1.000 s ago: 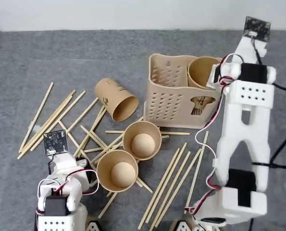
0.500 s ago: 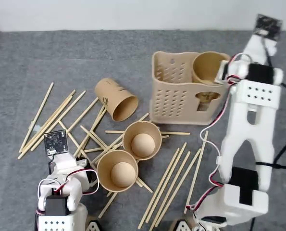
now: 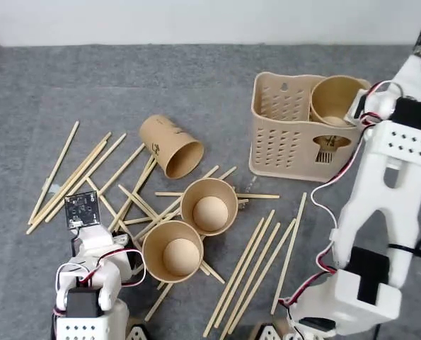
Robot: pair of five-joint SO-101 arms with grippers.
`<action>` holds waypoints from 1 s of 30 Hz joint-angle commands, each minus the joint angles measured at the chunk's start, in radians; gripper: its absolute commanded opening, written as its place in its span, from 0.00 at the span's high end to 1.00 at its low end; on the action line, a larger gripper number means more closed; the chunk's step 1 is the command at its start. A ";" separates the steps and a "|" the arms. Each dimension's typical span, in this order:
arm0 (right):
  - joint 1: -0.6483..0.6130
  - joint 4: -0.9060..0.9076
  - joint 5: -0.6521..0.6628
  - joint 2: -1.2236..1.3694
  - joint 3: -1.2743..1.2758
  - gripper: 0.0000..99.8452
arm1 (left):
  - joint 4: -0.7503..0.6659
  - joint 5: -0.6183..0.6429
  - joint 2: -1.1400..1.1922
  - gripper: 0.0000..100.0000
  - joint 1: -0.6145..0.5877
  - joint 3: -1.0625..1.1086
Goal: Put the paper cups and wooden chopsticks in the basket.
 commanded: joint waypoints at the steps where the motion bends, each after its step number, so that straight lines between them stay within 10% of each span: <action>1: -0.021 0.071 -0.002 -0.056 -0.078 0.93 | 0.002 0.011 -0.002 0.98 -0.008 -0.013; 7: -0.094 0.209 -0.002 -0.163 -0.158 0.73 | 0.002 0.011 -0.002 0.98 -0.008 -0.013; 18: -0.213 0.364 -0.002 -0.332 -0.262 0.84 | 0.002 0.011 -0.002 0.98 -0.008 -0.013; 30: -0.638 0.515 -0.002 -0.512 -0.021 0.84 | 0.002 0.011 -0.002 0.98 -0.008 -0.013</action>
